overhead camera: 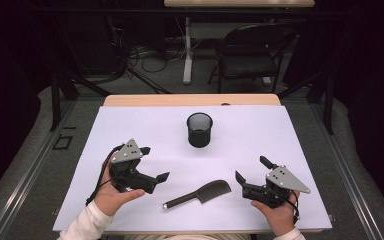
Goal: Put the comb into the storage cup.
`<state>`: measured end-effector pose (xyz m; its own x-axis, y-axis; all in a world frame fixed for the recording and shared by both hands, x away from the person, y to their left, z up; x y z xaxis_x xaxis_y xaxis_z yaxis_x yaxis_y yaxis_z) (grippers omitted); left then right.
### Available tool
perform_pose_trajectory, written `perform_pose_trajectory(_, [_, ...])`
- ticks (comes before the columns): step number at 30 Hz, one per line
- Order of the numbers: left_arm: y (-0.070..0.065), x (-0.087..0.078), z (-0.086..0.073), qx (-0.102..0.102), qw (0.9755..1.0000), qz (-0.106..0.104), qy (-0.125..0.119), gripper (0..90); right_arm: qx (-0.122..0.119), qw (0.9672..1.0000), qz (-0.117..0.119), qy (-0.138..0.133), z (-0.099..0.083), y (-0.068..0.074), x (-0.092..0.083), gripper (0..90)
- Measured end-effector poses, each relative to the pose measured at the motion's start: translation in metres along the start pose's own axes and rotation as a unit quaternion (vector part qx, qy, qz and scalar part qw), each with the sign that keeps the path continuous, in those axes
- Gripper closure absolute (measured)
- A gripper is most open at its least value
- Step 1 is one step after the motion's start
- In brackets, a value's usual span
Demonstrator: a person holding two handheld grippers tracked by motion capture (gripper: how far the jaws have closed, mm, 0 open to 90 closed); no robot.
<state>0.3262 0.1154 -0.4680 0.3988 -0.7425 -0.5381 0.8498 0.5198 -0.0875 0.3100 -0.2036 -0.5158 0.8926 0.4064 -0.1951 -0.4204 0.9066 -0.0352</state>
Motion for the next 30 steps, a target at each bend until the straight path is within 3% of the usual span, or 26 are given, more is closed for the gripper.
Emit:
perform_pose_trajectory(8, [-0.002, 0.011, 0.003, 0.005, 0.9993, -0.011, 0.034, 0.6, 0.003, 1.0, -0.002, 0.002, -0.001, -0.001, -0.002, 7.2])
perform_pose_trajectory(13, [-0.002, 0.019, 0.002, 0.012, 0.9979, -0.017, 0.062, 0.6, 0.002, 1.0, -0.004, 0.001, -0.001, -0.002, -0.003, 7.6])
perform_pose_trajectory(21, [-0.003, 0.026, 0.002, 0.02, 0.9958, -0.023, 0.087, 0.6, 0.002, 1.0, -0.004, 0.002, -0.002, -0.001, -0.004, 8.1])
perform_pose_trajectory(28, [-0.006, 0.037, 0.002, 0.029, 0.9919, -0.031, 0.119, 0.5, 0.002, 1.0, -0.005, 0.002, -0.002, -0.002, -0.004, 8.7])
perform_pose_trajectory(30, [-0.008, 0.041, 0.003, 0.035, 0.9892, -0.037, 0.138, 0.6, 0.001, 1.0, -0.004, 0.003, -0.002, -0.002, -0.004, 8.8])
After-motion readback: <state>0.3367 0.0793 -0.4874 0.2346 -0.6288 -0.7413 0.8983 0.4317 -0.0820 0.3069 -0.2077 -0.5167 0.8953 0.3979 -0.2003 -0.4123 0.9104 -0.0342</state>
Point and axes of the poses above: each handheld gripper's, and its own axes: x roughly forward along the jaws, z roughly out of its top, y roughly to its left, the point moved 6 cm from there along x, roughly forward along the jaws, and after that the axes turned 4 degrees about -z, right-handed, at the moved point
